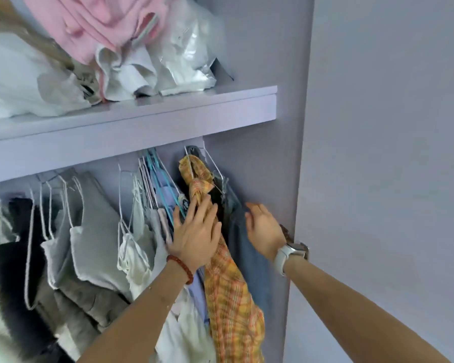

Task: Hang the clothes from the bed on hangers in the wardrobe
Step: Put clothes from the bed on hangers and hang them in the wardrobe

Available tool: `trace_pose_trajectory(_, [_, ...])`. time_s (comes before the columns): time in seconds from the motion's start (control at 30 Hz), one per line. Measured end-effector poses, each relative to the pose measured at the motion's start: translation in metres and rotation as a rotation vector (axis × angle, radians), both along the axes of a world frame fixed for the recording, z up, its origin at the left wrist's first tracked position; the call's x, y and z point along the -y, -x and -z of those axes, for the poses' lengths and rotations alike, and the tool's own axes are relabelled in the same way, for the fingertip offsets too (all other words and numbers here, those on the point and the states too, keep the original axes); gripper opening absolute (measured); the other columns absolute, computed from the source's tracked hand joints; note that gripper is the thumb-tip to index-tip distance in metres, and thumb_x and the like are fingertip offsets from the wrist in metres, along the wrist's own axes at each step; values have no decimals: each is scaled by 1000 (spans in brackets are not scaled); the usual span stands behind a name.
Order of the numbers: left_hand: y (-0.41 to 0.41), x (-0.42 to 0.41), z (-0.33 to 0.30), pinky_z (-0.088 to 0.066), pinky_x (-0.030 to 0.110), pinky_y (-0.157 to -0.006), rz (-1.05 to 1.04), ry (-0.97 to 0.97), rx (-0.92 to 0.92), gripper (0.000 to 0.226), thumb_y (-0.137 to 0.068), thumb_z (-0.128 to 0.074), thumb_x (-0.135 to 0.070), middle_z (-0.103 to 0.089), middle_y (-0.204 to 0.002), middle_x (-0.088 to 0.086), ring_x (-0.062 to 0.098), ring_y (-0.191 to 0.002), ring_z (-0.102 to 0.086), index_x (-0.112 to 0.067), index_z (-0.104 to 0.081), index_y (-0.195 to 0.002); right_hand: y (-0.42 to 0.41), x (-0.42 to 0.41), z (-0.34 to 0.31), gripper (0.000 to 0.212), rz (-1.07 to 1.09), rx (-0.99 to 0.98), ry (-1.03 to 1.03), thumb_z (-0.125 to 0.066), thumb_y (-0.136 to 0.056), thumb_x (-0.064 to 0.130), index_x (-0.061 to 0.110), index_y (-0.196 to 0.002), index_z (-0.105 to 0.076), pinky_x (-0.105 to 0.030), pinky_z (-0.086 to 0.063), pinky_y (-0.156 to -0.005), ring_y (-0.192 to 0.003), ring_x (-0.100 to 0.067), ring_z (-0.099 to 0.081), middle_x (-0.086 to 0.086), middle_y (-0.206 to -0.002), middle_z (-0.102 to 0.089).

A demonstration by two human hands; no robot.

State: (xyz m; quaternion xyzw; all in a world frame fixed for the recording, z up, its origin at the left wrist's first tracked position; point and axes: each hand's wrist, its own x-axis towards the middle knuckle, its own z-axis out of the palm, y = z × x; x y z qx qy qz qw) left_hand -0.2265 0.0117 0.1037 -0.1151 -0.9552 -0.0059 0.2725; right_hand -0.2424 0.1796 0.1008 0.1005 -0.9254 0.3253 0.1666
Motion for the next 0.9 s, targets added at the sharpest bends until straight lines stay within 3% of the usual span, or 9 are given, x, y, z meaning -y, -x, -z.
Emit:
trace_pose_trajectory(0.17, [4,21,16,-18,57,-107,-39,-64,-100,52,-91,-32,-31,-32,-149,6,21,-139,-18,-14,-37,-140,66,26,-9,47,12,33,-59,-36,-98,30,5,-138,-33,-38,-30,-101,-125,-32,-35,-16,-134,-39])
trace_pose_trajectory(0.37, [9,40,24,-20,54,-112,3,-139,-107,54,-92,-34,-32,-21,-152,0,18,-142,-12,-19,-21,-143,99,54,-17,36,91,71,-210,-30,-100,29,7,-126,-41,-41,-43,-82,-108,-37,-54,-16,-123,-54])
trace_pose_trajectory(0.53, [10,35,29,-14,48,-114,-5,-206,-134,55,-91,-35,-30,-21,-151,-2,21,-141,-16,-18,-22,-143,103,58,-18,34,139,-4,-229,-24,-101,25,3,-114,-45,-41,-43,-78,-98,-41,-59,-20,-106,-64])
trace_pose_trajectory(0.77, [14,36,30,-19,51,-110,-38,-193,-100,52,-91,-36,-31,-32,-149,4,26,-138,-21,-14,-32,-141,94,47,-34,31,228,-160,-113,-27,-100,21,-1,-105,-48,-41,-39,-72,-88,-44,-59,-23,-93,-66])
trace_pose_trajectory(0.9, [11,36,28,-23,50,-108,-17,-182,-91,52,-90,-38,-30,-35,-147,6,30,-136,-29,-13,-38,-139,57,41,-3,32,250,-231,-40,-31,-99,20,-4,-93,-53,-37,-33,-57,-67,-45,-59,-23,-72,-64])
